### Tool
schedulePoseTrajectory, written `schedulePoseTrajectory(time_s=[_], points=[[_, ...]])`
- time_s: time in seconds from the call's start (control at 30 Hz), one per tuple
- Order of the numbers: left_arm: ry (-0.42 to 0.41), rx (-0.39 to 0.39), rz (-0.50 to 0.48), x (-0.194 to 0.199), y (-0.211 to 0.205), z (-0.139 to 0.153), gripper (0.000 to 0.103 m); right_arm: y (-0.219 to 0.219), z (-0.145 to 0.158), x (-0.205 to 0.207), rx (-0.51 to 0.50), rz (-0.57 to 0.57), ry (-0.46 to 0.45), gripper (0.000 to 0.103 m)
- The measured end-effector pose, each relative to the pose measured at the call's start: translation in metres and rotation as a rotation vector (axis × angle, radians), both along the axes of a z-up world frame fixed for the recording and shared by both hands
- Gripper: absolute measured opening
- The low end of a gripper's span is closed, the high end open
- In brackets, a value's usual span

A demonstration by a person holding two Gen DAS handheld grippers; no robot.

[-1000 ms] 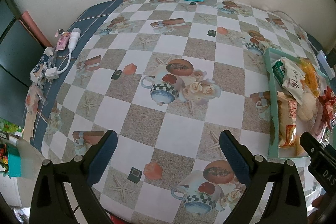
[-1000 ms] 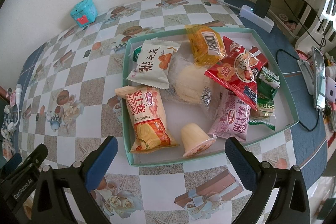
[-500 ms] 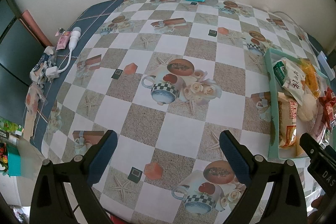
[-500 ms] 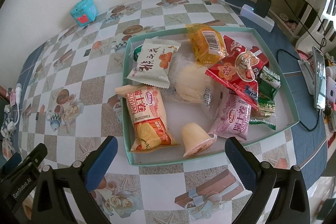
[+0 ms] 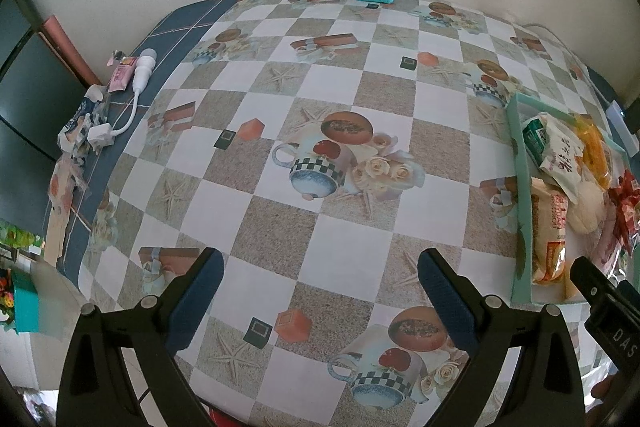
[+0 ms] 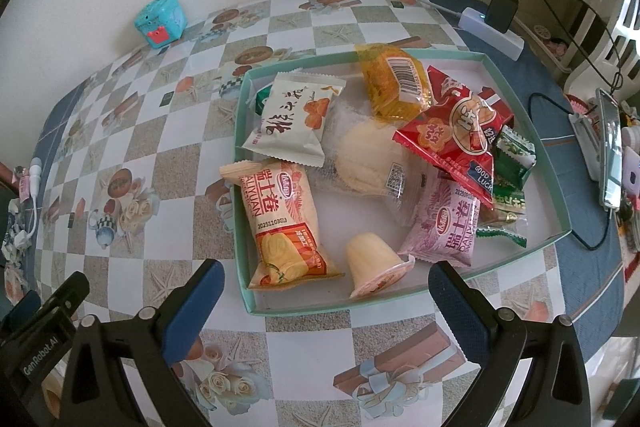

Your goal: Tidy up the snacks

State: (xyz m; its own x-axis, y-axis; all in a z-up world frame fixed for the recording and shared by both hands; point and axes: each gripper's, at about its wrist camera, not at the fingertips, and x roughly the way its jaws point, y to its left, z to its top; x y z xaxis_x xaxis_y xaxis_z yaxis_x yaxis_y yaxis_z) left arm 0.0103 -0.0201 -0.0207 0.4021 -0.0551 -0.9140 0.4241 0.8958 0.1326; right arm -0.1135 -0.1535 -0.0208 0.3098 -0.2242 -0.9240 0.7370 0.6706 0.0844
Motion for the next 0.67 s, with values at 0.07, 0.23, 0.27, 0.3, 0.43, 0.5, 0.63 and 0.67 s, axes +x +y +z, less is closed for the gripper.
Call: schedulePoseTrajectory(time_s=[0.07, 0.23, 0.27, 0.3, 0.43, 0.5, 0.63, 0.67], points=[[-0.001, 0.0, -0.002, 0.0, 0.0006, 0.0, 0.098, -0.0004, 0.0001, 0.0004, 0.0, 0.0, 0.0, 0.103], [-0.006, -0.001, 0.001, -0.0008, -0.0015, 0.0012, 0.098, -0.0008, -0.0004, 0.001, 0.001, 0.001, 0.001, 0.103], [-0.007, -0.001, 0.001, -0.0007, -0.0011, 0.0012, 0.098, -0.0011, -0.0009, 0.0017, 0.002, 0.001, 0.002, 0.103], [-0.008, -0.001, 0.002, -0.001, -0.001, 0.0013, 0.098, -0.0007, -0.0011, 0.0012, 0.002, 0.001, 0.002, 0.103], [-0.011, -0.004, 0.011, -0.0016, -0.0022, 0.0025, 0.098, -0.0006, -0.0012, 0.001, 0.003, 0.002, 0.003, 0.103], [-0.011, -0.004, 0.013, -0.0019, -0.0023, 0.0025, 0.098, -0.0005, -0.0023, 0.001, 0.004, 0.004, 0.004, 0.103], [-0.009, -0.004, 0.011, -0.0011, -0.0012, 0.0021, 0.098, -0.0012, -0.0023, 0.0018, 0.004, 0.005, 0.005, 0.103], [-0.005, -0.004, 0.012, -0.0008, -0.0012, 0.0019, 0.098, -0.0012, -0.0023, 0.0018, 0.005, 0.005, 0.005, 0.103]])
